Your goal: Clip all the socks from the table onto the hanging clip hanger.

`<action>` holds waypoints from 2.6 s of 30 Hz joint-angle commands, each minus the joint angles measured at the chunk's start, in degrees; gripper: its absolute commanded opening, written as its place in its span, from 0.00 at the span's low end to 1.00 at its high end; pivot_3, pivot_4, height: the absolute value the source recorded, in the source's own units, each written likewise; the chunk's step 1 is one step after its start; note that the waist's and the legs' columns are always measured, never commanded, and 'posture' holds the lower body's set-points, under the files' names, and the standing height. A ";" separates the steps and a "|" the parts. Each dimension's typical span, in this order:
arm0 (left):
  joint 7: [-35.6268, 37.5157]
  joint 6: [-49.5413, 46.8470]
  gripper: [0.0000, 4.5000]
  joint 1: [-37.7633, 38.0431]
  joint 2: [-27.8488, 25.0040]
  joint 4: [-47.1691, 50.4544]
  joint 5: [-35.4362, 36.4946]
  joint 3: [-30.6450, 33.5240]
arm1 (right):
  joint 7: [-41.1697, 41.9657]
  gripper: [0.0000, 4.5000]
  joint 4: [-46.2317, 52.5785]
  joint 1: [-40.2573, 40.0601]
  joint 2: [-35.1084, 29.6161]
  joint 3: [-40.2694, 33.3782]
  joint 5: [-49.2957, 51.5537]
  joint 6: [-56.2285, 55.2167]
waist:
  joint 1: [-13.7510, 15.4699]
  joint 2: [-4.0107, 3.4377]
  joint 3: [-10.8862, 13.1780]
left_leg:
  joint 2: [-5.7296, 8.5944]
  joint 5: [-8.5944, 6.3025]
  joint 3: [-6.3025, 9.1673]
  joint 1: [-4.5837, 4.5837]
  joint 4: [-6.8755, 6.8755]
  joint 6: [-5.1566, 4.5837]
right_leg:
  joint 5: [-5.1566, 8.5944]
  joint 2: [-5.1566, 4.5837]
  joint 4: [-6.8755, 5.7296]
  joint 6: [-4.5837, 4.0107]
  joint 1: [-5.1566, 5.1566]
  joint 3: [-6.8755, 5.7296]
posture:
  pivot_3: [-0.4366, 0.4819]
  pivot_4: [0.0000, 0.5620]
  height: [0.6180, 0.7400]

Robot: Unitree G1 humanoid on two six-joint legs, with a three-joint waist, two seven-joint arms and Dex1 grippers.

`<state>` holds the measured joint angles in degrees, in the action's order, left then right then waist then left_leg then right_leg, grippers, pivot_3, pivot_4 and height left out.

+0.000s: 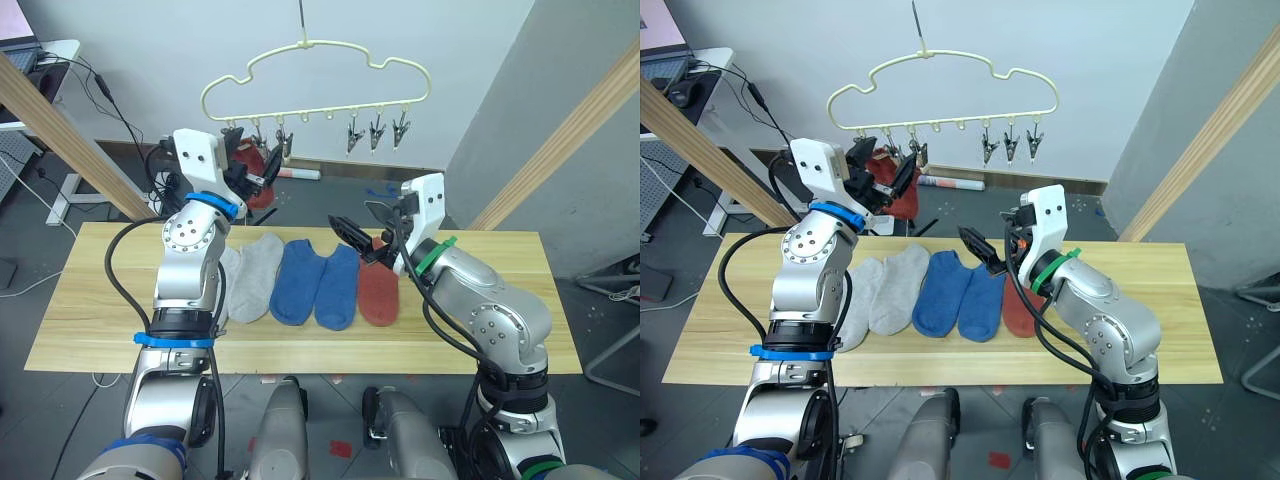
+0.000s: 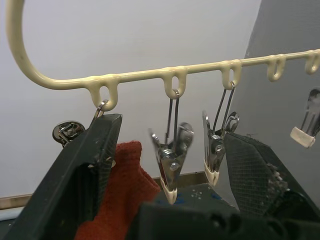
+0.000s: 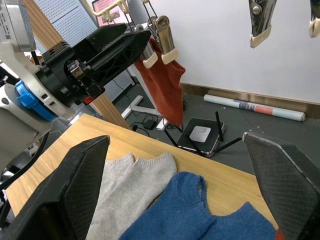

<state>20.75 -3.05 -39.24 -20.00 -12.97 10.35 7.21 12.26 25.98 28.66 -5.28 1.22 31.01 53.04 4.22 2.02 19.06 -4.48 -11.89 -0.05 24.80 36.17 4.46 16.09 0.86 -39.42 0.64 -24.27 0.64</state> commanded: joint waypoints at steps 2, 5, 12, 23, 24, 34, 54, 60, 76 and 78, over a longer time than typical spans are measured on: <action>-0.18 0.41 0.78 0.33 -0.26 2.82 0.88 1.25 | -0.13 1.00 1.10 0.70 0.33 -0.80 1.01 -0.85 | 0.01 0.00 0.00 | 0.00 0.00 0.00 0.00 0.00 0.00 | 0.00 0.00 0.00 0.00 0.00 0.00 | 0.66 0.55 1.00; -0.05 0.70 0.78 -0.49 -0.11 0.96 0.99 1.25 | -0.04 1.00 0.99 0.77 0.34 -0.81 1.06 -0.84 | 0.01 0.00 0.00 | 0.00 0.00 0.01 0.00 0.00 0.00 | 0.00 0.00 0.00 0.00 0.00 0.00 | 0.66 0.55 1.00; -0.26 1.17 0.70 -1.26 0.36 -0.89 1.31 1.10 | 0.04 1.00 1.04 0.86 0.16 -0.92 1.15 -0.65 | -0.02 0.00 0.00 | 0.00 0.00 0.00 0.00 0.00 0.00 | 0.00 0.00 0.00 0.00 0.00 0.00 | 0.66 0.56 1.00; 0.05 1.50 0.53 -2.39 0.51 -2.42 1.19 0.87 | -0.19 1.00 1.33 0.73 0.26 -0.96 1.20 -0.55 | -0.04 0.00 0.00 | 0.00 0.00 0.01 0.00 0.00 -0.01 | 0.00 0.00 -0.01 0.00 0.00 0.00 | 0.66 0.56 1.00; 0.14 1.58 0.53 -2.57 0.56 -2.60 1.22 0.83 | -0.20 1.00 1.32 0.75 0.27 -0.98 1.20 -0.55 | -0.03 0.00 0.00 | 0.00 0.00 0.01 0.00 0.00 0.00 | 0.00 0.00 0.00 0.00 0.00 -0.01 | 0.66 0.56 1.00; 0.49 2.82 0.53 -3.78 0.91 -4.24 0.95 0.44 | -0.26 1.00 1.27 0.97 0.39 -1.05 1.29 -0.55 | -0.05 0.00 0.00 | 0.00 0.00 0.00 0.00 0.00 -0.01 | 0.00 0.00 0.00 0.00 0.00 -0.01 | 0.65 0.56 1.00; 0.13 2.88 0.53 -4.00 1.06 -4.56 0.67 0.29 | -0.24 1.00 1.31 1.13 0.38 -1.08 1.46 -0.44 | -0.06 0.00 0.00 | 0.00 0.00 0.00 0.00 0.00 0.00 | 0.00 0.00 0.00 0.00 0.00 -0.02 | 0.65 0.56 1.00; -0.14 2.84 0.53 -3.59 1.21 -4.14 0.53 0.24 | -0.30 1.00 1.16 1.22 0.46 -0.99 1.34 -0.55 | -0.06 0.00 0.00 | 0.00 0.01 0.00 0.00 0.00 0.00 | 0.00 0.00 0.01 0.00 0.00 -0.03 | 0.65 0.55 1.00; 0.07 2.51 0.00 -4.68 0.79 -4.96 1.12 0.92 | -0.43 1.00 1.40 0.48 0.39 -0.69 1.15 -0.44 | -0.06 0.00 0.00 | 0.01 0.01 -0.01 0.00 -0.01 0.00 | 0.00 0.00 0.01 0.00 -0.01 -0.03 | 0.65 0.55 1.00; 0.47 1.75 0.00 -4.24 0.58 -4.44 1.52 0.98 | -0.57 1.00 0.90 0.00 -0.01 -0.36 0.29 -0.76 | -0.07 0.00 0.00 | 0.01 0.01 -0.01 0.00 -0.01 0.00 | 0.00 0.00 0.01 0.00 0.00 -0.03 | 0.65 0.55 1.00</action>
<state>20.86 -1.20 -43.48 -18.83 -19.14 11.28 7.15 11.91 25.97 29.22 -5.26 1.19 30.93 53.09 4.15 2.02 19.06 -4.47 -11.88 -0.06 24.80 36.16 4.47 16.09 0.86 -39.41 0.64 -24.28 0.60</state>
